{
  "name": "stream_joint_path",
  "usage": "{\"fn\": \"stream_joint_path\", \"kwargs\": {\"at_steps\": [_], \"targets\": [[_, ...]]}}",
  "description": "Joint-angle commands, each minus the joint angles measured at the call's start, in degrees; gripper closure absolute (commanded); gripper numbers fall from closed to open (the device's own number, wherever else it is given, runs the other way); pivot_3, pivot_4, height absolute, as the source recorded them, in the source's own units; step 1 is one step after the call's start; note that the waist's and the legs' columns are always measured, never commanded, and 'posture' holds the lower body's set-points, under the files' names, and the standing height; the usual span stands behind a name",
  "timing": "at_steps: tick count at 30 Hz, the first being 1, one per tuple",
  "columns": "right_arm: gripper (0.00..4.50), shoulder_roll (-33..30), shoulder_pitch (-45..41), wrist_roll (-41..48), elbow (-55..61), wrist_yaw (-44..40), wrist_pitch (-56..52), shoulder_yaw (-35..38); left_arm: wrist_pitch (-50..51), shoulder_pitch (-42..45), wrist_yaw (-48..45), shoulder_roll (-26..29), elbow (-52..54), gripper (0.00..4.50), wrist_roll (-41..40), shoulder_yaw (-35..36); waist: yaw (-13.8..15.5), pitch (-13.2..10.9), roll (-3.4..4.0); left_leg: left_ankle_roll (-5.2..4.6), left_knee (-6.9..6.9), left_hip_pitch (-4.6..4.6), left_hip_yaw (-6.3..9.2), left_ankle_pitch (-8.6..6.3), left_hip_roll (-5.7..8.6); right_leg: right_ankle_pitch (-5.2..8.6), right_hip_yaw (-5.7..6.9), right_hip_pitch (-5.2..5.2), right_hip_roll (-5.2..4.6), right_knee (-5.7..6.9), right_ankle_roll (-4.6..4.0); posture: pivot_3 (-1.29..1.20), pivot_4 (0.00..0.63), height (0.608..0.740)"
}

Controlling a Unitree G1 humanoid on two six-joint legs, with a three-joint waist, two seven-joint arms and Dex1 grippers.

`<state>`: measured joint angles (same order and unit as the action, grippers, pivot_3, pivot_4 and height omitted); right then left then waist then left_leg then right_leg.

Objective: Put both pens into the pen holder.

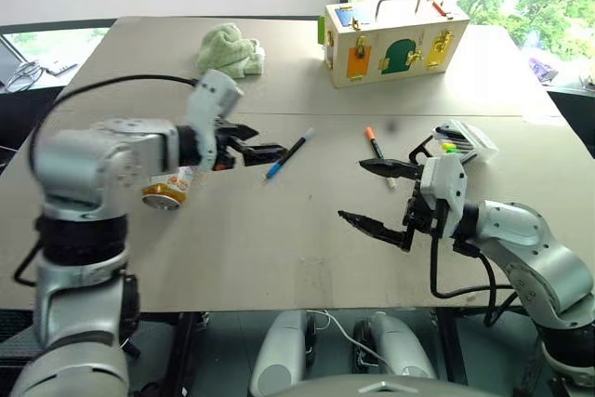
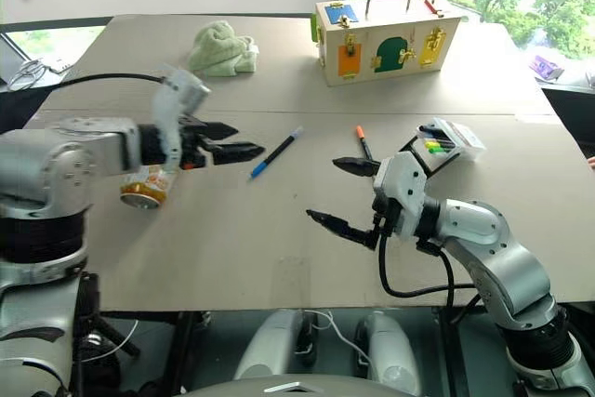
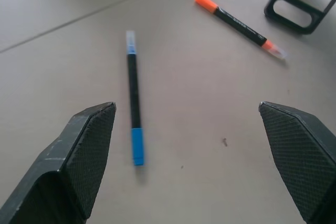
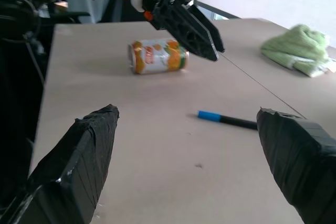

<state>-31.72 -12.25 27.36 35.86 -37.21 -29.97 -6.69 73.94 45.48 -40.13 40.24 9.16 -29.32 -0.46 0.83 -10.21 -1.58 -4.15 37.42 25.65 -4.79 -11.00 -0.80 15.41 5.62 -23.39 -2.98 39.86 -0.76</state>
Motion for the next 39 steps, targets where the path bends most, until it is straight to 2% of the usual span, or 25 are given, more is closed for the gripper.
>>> {"fn": "stream_joint_path", "kwargs": {"at_steps": [1,3,5,6,9,12,16,21,26,31,32,33,38,39], "targets": [[0.0,0.01,-0.92,0.24,2.55,8.43,-11.18,2.95,-4.6,1.75,0.3,-1.77,-0.08,0.03,1.26,-2.53,-0.07,0.0,0.0,0.0,0.0,-0.01,-0.05,0.0,0.0,0.0,-0.04,-0.01,0.0,0.0,0.01,0.0,0.15,0.74],[0.0,0.8,-3.56,-0.11,2.93,12.13,-16.88,2.28,-8.45,-0.84,0.08,-4.48,1.53,0.03,-0.43,0.15,-0.27,0.0,0.02,0.0,-0.03,-0.04,-0.09,0.0,0.0,0.0,-0.1,-0.02,0.01,0.0,0.0,0.0,0.15,0.74],[0.0,1.86,-8.91,-1.18,2.01,16.39,-25.56,0.37,-16.38,-6.03,0.05,-7.25,4.59,0.03,-1.04,3.84,-1.01,0.01,0.09,0.0,-0.07,-0.06,-0.12,0.0,-0.01,0.01,-0.14,-0.06,0.02,0.02,-0.01,0.0,0.15,0.74],[0.0,3.32,-11.8,-1.7,-0.2,18.13,-28.58,-0.44,-19.26,-8.87,-0.89,-7.31,6.12,0.03,-1.22,4.85,-1.41,0.0,0.09,0.01,-0.11,-0.1,-0.18,0.0,-0.03,0.0,-0.2,-0.07,0.03,0.02,-0.01,0.0,0.15,0.74],[0.0,10.51,-18.46,-2.2,-8.72,23.04,-34.71,0.54,-19.27,-14.96,-2.54,-5.34,8.1,0.03,-2.9,7.09,-1.73,0.0,0.07,0.02,-0.13,-0.1,-0.17,0.01,-0.07,0.0,-0.17,-0.07,0.08,0.02,-0.02,0.0,0.15,0.74],[0.0,15.29,-23.74,-4.56,-18.33,25.03,-35.25,-0.12,-22.4,-21.15,-4.44,-3.2,10.75,0.03,-4.13,10.41,-1.43,-0.02,0.1,0.05,-0.16,-0.11,-0.16,0.03,-0.07,0.0,-0.15,-0.07,0.1,0.03,-0.02,0.0,0.15,0.74],[0.0,17.49,-31.36,-11.5,-31.72,30.73,-37.9,-2.51,-24.07,-27.09,-6.21,-1.37,16.9,0.03,-8.2,16.16,-1.31,-0.03,0.12,0.03,-0.13,0.01,-0.18,0.02,0.04,-0.02,-0.13,-0.09,-0.02,-0.04,-0.01,0.0,0.15,0.74],[0.0,20.29,-38.57,-12.88,-46.85,31.33,-37.2,1.96,-26.86,-36.01,-9.74,1.31,24.5,0.03,-13.11,22.46,-1.52,-0.02,0.12,0.04,-0.16,0.0,-0.14,0.02,0.1,-0.02,-0.09,-0.08,-0.08,-0.04,-0.01,0.0,0.15,0.74],[1.45,19.18,-44.73,-12.09,-59.94,23.03,-37.8,-0.43,-31.25,-43.89,-9.71,0.72,30.4,0.0,-13.05,26.75,-2.36,-0.03,0.18,0.03,-0.23,-0.07,-0.18,0.02,0.09,-0.02,-0.16,-0.08,-0.02,-0.02,-0.01,0.0,0.15,0.74],[3.77,18.39,-47.66,-14.73,-66.09,16.24,-34.92,-5.05,-33.92,-47.98,-7.33,0.67,31.85,0.0,-12.52,26.33,-2.74,0.03,0.25,0.02,-0.25,-0.15,-0.13,0.01,0.07,-0.01,-0.13,-0.03,0.01,-0.02,-0.02,0.0,0.15,0.74],[4.19,18.23,-47.82,-15.24,-66.31,15.38,-34.31,-5.7,-34.22,-48.28,-6.7,0.5,32.09,0.0,-12.64,26.02,-2.84,0.06,0.24,0.02,-0.25,-0.15,-0.13,0.01,0.07,-0.01,-0.14,-0.03,0.01,-0.02,-0.02,0.0,0.15,0.74],[4.43,18.02,-47.87,-15.82,-66.38,14.59,-33.71,-6.37,-34.38,-48.43,-6.1,0.35,32.24,0.0,-12.86,25.7,-2.86,0.07,0.22,0.02,-0.25,-0.16,-0.14,0.01,0.06,-0.01,-0.15,-0.02,0.01,-0.02,-0.02,0.0,0.15,0.74],[4.43,16.09,-46.9,-16.69,-62.94,9.81,-34.71,-8.83,-35.5,-48.51,-4.69,0.48,31.83,0.0,-12.63,23.83,-2.8,0.08,0.24,0.02,-0.25,-0.19,-0.14,0.0,0.05,-0.01,-0.16,-0.01,0.01,-0.02,-0.01,0.0,0.15,0.74],[4.02,14.8,-46.83,-15.83,-61.25,7.1,-36.19,-9.87,-35.76,-48.41,-4.76,0.68,31.41,0.0,-12.48,23.59,-2.77,0.07,0.25,0.02,-0.25,-0.18,-0.14,0.0,0.05,-0.01,-0.15,-0.01,0.01,-0.02,-0.01,0.0,0.15,0.74]]}}
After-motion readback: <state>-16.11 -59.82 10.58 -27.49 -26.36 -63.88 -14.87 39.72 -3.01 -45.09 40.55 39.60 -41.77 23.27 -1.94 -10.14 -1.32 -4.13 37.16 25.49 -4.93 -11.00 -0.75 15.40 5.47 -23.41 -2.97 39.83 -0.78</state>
